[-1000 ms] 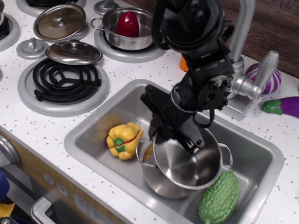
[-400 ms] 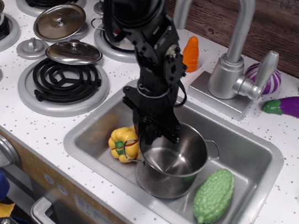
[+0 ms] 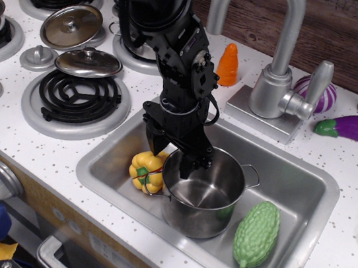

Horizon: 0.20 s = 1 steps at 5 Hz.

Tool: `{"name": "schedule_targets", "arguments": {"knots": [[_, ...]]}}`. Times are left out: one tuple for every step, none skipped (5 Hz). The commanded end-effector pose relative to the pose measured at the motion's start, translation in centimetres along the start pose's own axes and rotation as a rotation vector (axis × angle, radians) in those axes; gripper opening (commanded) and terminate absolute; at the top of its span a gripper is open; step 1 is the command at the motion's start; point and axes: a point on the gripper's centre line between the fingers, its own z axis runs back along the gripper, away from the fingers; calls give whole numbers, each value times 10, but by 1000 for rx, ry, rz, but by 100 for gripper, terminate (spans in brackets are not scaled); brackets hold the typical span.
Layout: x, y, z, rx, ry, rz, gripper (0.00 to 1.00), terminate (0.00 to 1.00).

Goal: Flip pot upright in sink

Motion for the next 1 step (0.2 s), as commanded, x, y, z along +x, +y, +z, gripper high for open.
{"name": "schedule_targets", "arguments": {"knots": [[13,4,16,10,-63,-4,100,100]]}}
